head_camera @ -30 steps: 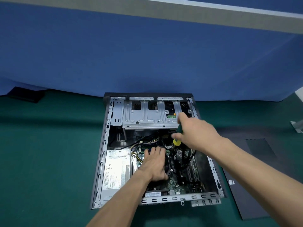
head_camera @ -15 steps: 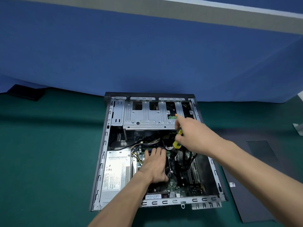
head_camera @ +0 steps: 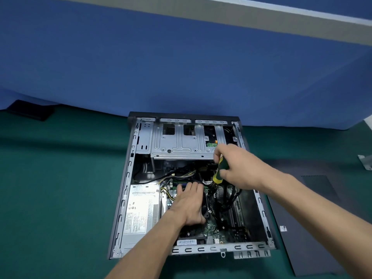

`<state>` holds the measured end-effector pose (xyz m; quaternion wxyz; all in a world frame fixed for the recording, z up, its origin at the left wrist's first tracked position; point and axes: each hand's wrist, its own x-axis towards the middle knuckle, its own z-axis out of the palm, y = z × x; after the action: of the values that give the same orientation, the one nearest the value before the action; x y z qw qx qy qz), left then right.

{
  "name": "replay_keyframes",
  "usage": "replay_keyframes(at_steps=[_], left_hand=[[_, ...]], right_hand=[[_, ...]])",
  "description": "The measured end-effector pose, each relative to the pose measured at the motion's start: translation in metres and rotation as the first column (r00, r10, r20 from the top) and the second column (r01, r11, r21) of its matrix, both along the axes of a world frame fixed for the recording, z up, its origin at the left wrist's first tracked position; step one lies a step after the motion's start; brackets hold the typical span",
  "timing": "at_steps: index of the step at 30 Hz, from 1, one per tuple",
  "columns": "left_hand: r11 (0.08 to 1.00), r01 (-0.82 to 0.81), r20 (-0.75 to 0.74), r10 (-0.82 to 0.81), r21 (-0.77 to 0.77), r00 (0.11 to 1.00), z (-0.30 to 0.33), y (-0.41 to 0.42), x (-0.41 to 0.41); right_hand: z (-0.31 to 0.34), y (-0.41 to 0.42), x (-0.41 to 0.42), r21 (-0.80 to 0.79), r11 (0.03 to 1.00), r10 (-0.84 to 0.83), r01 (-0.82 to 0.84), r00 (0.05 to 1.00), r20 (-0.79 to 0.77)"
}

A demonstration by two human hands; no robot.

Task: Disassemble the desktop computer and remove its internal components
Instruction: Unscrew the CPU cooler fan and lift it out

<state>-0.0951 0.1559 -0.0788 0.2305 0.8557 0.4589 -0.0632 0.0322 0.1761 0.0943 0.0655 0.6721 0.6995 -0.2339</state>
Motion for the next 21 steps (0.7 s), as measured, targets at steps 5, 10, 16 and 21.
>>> replay_keyframes(at_steps=[5, 10, 16, 21], left_hand=[[1.000, -0.007, 0.006, 0.007, 0.001, 1.000, -0.0015, -0.0006, 0.0003], [1.000, -0.005, -0.004, 0.005, 0.005, 1.000, -0.0011, 0.0002, 0.0001], [1.000, -0.008, -0.002, 0.008, 0.004, 1.000, 0.0003, -0.0002, 0.0003], [1.000, -0.012, -0.003, 0.012, -0.002, 1.000, 0.0002, -0.0008, 0.0007]], right_hand=[[-0.0019, -0.0004, 0.0056, 0.148, 0.988, -0.084, 0.042, 0.954, 0.286], [-0.0022, -0.0041, 0.0041, 0.044, 0.999, -0.018, 0.014, 0.993, 0.113], [-0.0045, -0.0048, 0.0052, 0.124, 0.987, 0.094, -0.100, 0.994, 0.056], [-0.0070, -0.0046, 0.0006, 0.265, 0.964, -0.065, -0.021, 0.948, 0.310]])
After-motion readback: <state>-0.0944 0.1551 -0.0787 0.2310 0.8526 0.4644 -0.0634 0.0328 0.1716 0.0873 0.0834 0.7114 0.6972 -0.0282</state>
